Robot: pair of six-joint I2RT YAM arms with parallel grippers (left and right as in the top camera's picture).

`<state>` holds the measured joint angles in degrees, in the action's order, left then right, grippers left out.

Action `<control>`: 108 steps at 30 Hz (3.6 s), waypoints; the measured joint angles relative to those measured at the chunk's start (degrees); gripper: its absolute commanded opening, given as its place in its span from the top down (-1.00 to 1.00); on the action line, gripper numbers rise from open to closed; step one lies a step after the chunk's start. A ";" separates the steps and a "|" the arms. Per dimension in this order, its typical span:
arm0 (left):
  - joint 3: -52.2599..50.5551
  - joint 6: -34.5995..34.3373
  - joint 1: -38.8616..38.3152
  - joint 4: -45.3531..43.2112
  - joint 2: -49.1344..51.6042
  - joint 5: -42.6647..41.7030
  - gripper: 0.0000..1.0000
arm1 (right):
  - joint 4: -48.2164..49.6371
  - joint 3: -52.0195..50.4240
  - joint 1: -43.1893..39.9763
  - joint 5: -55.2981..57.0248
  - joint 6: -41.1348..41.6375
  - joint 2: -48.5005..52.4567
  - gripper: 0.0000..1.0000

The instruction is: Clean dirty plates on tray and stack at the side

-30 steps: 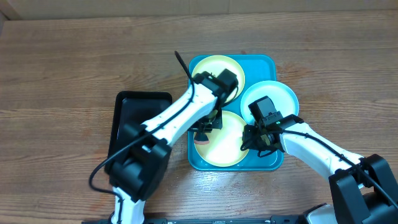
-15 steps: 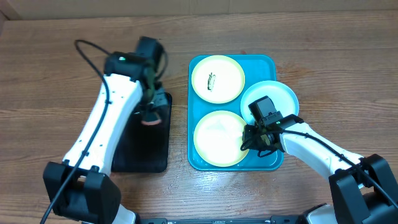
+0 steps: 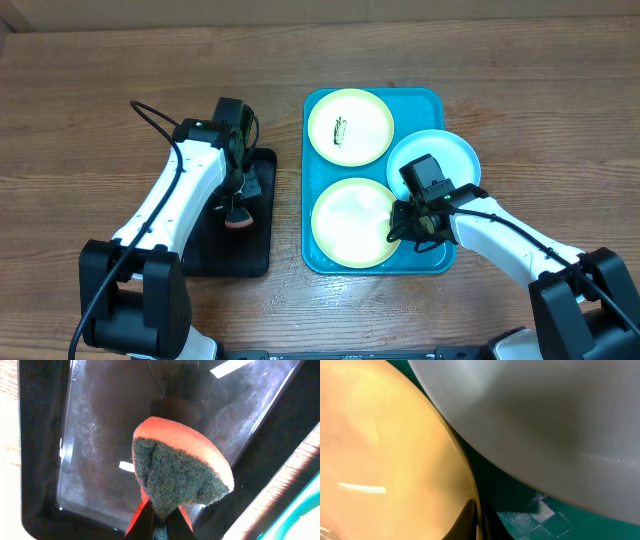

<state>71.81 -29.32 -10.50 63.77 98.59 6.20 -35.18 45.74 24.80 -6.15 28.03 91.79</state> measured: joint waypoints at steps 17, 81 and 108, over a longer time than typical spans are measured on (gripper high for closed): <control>-12.66 1.62 0.00 -18.82 3.02 0.24 0.92 | 0.00 0.02 0.00 0.02 0.02 0.00 0.92; 13.31 3.61 22.60 14.19 -37.77 -5.57 -0.99 | 0.11 35.89 39.69 50.95 -11.50 8.48 0.92; 13.31 3.58 22.60 15.52 -31.34 -5.57 -0.99 | 2.16 35.89 48.74 77.66 -14.93 8.79 0.92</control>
<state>85.12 -25.74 12.10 79.29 67.24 0.62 -33.01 81.62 73.54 71.50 13.10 100.57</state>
